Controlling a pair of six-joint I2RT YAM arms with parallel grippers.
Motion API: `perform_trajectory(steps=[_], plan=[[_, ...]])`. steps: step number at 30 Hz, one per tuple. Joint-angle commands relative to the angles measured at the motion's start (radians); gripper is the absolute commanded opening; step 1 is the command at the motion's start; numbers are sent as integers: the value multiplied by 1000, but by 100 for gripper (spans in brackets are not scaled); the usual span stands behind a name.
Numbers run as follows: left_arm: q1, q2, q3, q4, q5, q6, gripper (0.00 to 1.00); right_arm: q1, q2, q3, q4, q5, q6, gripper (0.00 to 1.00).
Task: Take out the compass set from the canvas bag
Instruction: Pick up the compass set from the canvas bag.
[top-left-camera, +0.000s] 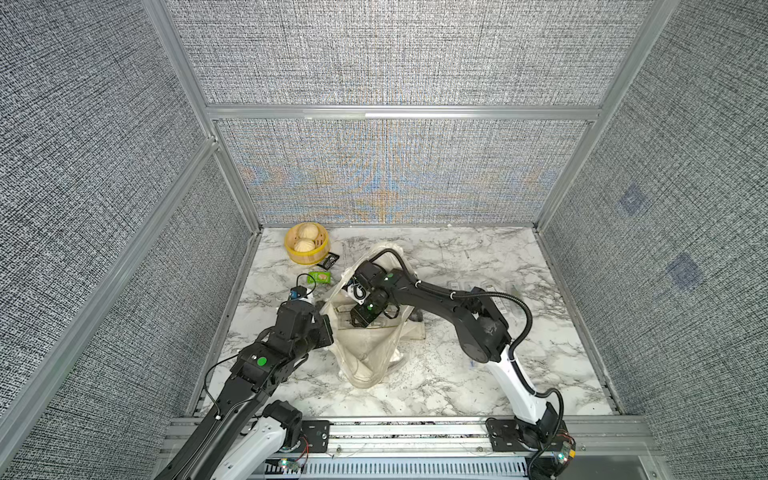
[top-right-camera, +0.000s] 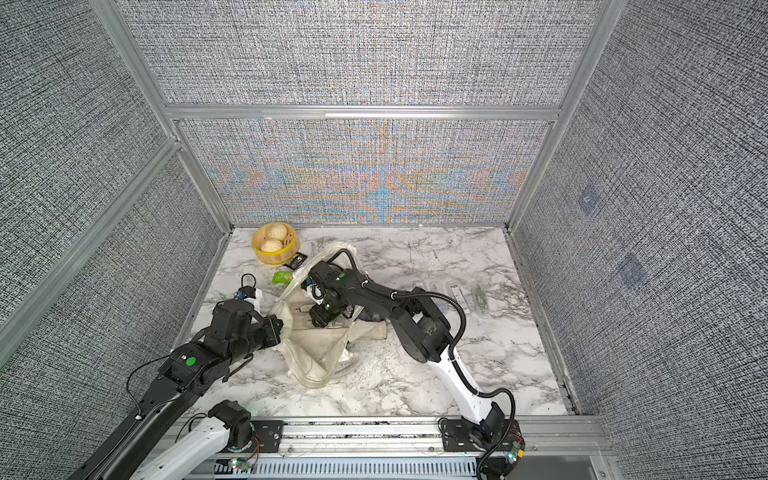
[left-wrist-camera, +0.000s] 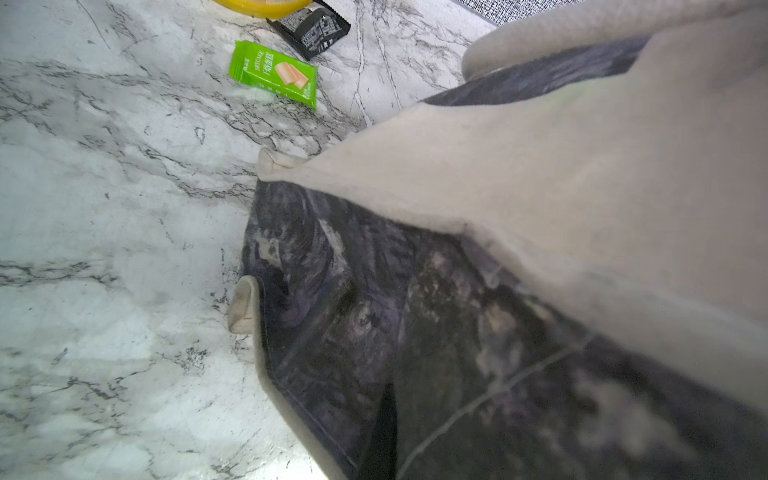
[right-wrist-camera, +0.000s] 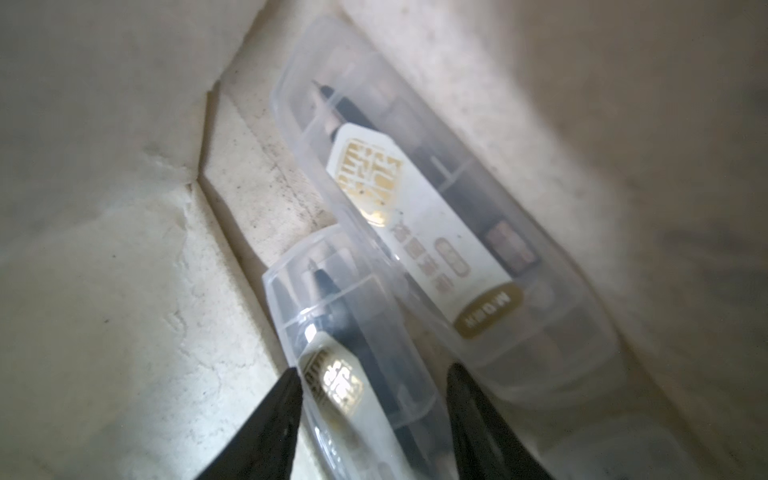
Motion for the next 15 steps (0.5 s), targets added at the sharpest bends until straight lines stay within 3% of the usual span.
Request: perform_trajectory(steps=[1,6,15], plan=[[0,1,-3,-59,-8,-1,0,-2,-14,-6,-9,29,37,53],[0,9,-1,-61,-5,-1,0,31,1,-30,-12,126,-64,54],[0,11,0,-61,-9,-1,0,57,29,-86,4,212,-181,68]])
